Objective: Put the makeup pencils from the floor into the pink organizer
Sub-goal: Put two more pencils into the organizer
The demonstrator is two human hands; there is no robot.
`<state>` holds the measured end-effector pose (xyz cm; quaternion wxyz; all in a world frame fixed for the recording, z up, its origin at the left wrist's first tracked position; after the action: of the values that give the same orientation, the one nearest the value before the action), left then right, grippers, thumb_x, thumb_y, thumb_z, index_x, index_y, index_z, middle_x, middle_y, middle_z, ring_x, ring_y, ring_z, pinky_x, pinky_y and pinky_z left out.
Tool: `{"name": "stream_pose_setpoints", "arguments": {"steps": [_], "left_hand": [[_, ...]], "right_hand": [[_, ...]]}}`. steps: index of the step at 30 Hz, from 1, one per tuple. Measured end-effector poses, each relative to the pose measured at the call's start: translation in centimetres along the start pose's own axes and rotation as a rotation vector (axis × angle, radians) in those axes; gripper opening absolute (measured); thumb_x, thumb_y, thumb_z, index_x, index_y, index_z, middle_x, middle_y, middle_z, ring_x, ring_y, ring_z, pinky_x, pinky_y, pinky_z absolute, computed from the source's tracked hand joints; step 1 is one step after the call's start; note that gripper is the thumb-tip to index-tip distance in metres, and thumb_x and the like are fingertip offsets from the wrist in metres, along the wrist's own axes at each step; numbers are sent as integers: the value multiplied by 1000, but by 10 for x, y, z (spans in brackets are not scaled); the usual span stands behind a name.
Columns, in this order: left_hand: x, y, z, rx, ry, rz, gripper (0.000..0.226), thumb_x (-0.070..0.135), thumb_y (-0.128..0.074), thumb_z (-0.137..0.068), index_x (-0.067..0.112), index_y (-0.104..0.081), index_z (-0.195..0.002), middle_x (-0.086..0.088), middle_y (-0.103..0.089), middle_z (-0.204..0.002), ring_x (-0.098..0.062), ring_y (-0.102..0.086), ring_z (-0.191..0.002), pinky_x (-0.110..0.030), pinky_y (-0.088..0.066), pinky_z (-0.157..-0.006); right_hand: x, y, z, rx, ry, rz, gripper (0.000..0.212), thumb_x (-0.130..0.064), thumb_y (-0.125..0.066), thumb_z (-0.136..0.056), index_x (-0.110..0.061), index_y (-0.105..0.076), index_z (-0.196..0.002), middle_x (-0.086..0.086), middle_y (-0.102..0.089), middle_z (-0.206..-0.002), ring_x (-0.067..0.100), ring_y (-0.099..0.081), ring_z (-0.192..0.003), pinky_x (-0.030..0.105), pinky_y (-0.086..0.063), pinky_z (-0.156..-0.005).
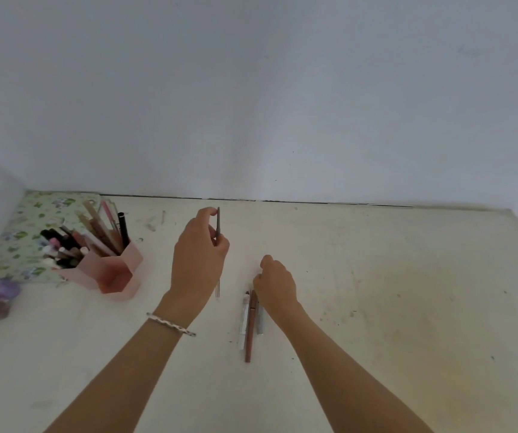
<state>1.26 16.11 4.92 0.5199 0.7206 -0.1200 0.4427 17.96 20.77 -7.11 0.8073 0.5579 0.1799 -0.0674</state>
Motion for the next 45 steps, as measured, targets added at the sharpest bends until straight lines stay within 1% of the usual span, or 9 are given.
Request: {"name": "stream_pose_setpoints", "arguments": {"steps": [4, 7, 11, 17, 24, 30, 37, 42, 45], "left_hand": [[-11, 12, -2, 16, 23, 12, 46, 9, -62, -90, 23, -50, -132, 1, -59, -87, -10, -58, -74, -29, -55, -71], [-14, 37, -9, 84, -8, 15, 65, 7, -62, -89, 29, -38, -146, 1, -56, -92, -6, -56, -73, -15, -46, -66], [-37, 115, -20, 343, -19, 7, 58, 7, -61, -89, 29, -42, -139, -2, -56, -100, -15, -59, -80, -35, -55, -76], [-75, 179, -24, 548, -27, -152, 47, 8, -59, -88, 22, -45, -131, -3, -58, -100, -9, -51, -78, -20, -39, -74], [-95, 158, -27, 412, -9, -651, 33, 15, -61, -88, 18, -65, -121, -9, -62, -118, -32, -51, -120, -46, -31, -106], [-86, 216, -8, 671, -21, -487, 48, 8, -54, -81, 15, -56, -129, -12, -57, -123, -33, -47, -121, -46, -33, -102], [-84, 230, 3, 631, -25, -272, 51, 3, -53, -81, 13, -54, -131, -9, -59, -122, -29, -46, -119, -40, -34, -101], [-61, 194, 14, 610, -88, -215, 39, 0, -55, -79, 12, -58, -116, -4, -61, -105, -21, -49, -101, -38, -44, -90], [-55, 115, 12, 289, 15, -126, 26, 5, -56, -85, 19, -58, -107, 5, -60, -99, -14, -57, -86, -32, -52, -76]], "right_hand": [[-6, -2, -4, 2, 42, 15, 20, -4, -45, -88, -3, -54, -106, 13, -60, -101, 32, -61, -90, 34, -45, -72], [-11, 17, -15, 30, 71, 26, 9, -8, -51, -81, -1, -56, -83, 12, -60, -86, 31, -59, -79, 33, -42, -66], [-39, 87, -28, 287, 58, -367, 9, -11, -62, -73, -5, -66, -79, 7, -67, -76, 22, -60, -70, 33, -49, -67], [-128, 128, -13, 386, 239, -902, 8, -11, -65, -78, -18, -66, -83, -6, -66, -73, 0, -59, -62, 8, -44, -60], [-179, 103, 14, 417, 380, -998, 13, -3, -65, -84, -10, -66, -94, -1, -66, -90, 6, -64, -79, 13, -51, -73], [-229, 82, 30, 419, 601, -883, 13, -1, -65, -84, -8, -67, -94, 2, -65, -92, 5, -63, -81, 14, -53, -74], [-258, 24, 40, 322, 752, -512, 9, -3, -66, -85, -3, -72, -93, 8, -63, -93, 21, -62, -83, 36, -54, -75], [-232, 48, 37, 443, 684, -531, 20, -9, -60, -89, -12, -69, -106, 1, -58, -94, 10, -54, -72, 21, -48, -67], [-183, 79, 21, 530, 508, -655, 23, -6, -53, -91, -17, -64, -108, -8, -55, -93, 4, -50, -66, 12, -42, -63]]}}
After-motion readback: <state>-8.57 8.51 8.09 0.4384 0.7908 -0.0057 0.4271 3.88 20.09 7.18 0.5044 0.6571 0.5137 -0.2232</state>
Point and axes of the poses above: each hand's wrist, its own z-axis away from the middle knuckle, its own y-axis out of the back of the hand, x = y × z, the point moved 10 cm from there along -z, towards the middle knuckle
